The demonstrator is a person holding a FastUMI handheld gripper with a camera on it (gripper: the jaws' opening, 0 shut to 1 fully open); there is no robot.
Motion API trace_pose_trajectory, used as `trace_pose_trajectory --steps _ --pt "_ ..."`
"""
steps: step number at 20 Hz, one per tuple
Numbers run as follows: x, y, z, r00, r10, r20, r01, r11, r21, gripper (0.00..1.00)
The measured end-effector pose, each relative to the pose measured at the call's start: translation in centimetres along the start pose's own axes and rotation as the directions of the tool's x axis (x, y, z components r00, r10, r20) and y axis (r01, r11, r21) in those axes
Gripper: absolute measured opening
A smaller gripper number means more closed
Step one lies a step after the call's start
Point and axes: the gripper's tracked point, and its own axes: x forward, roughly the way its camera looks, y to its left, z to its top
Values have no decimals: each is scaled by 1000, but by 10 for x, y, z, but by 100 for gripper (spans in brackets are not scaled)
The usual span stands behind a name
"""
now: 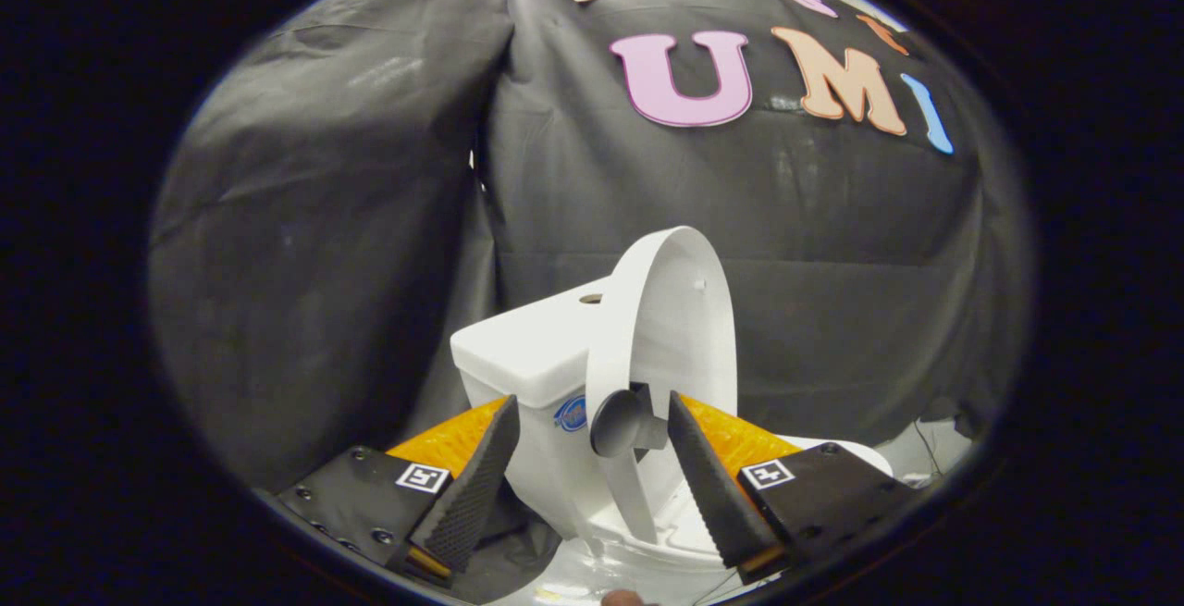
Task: Open the toilet lid.
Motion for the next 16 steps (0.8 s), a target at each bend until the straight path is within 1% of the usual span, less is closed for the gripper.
trace_pose_trajectory --steps 3,7,16 --pt "-13 -17 6 999 -23 35 23 1000 14 99" --pt "-27 -29 7 998 -5 61 2 999 52 99" --pt "-62 -70 14 991 -38 127 31 998 62 99"
